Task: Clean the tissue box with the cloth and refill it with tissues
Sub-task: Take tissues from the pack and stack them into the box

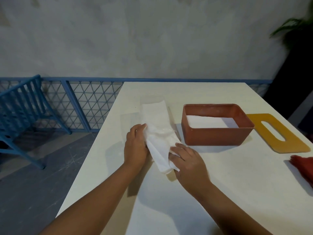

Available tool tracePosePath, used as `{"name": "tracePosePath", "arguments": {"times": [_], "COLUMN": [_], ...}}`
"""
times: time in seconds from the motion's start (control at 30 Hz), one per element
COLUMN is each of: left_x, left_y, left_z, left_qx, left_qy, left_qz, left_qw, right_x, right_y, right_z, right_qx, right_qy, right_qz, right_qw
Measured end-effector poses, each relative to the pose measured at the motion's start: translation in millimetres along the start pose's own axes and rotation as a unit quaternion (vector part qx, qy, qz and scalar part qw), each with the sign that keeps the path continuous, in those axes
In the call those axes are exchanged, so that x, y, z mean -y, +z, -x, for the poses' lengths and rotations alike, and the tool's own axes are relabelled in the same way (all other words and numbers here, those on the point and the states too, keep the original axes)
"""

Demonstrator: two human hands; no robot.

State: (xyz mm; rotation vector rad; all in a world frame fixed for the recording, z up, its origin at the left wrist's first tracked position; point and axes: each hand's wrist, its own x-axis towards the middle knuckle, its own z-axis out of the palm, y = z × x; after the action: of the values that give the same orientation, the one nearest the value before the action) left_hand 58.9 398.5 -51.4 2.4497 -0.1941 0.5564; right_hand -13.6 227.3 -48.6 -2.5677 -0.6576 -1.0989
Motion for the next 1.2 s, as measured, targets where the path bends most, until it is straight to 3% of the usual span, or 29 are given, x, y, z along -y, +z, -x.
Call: {"name": "tracePosePath", "arguments": {"times": [0.07, 0.23, 0.4, 0.53, 0.7, 0.9, 1.03, 1.2], "left_x": [-7.9, -34.9, -68.6, -100.6, -137.4, -166.6, -163.1, -165.7], "left_y": [1.2, 7.4, 13.4, 24.6, 54.7, 78.4, 86.6, 81.3], "left_z": [6.2, 24.7, 37.6, 53.3, 84.7, 99.5, 105.8, 99.0], "left_qx": [-0.015, -0.097, -0.089, -0.051, 0.024, 0.137, 0.102, 0.038], "left_qy": [0.027, 0.207, 0.289, 0.325, 0.315, 0.247, 0.242, 0.173], "left_qz": [-0.029, -0.097, -0.092, -0.069, -0.058, -0.058, -0.007, 0.029], "left_qw": [0.999, 0.969, 0.949, 0.942, 0.947, 0.958, 0.965, 0.984], "right_x": [-7.7, -41.1, -86.0, -123.3, -162.9, -199.5, -211.3, -220.1], "right_y": [-14.4, -34.5, -53.3, -71.7, -91.5, -107.0, -107.9, -107.4], "right_z": [5.3, 15.2, 29.5, 45.9, 68.4, 93.6, 99.2, 91.4], "right_qx": [-0.004, -0.006, 0.014, 0.044, 0.103, 0.167, 0.195, 0.138], "right_qy": [-0.004, -0.036, 0.007, 0.003, -0.007, -0.037, -0.023, 0.044], "right_qz": [-0.016, -0.083, -0.19, -0.176, -0.115, -0.108, -0.038, -0.047], "right_qw": [1.0, 0.996, 0.982, 0.983, 0.988, 0.979, 0.98, 0.988]}}
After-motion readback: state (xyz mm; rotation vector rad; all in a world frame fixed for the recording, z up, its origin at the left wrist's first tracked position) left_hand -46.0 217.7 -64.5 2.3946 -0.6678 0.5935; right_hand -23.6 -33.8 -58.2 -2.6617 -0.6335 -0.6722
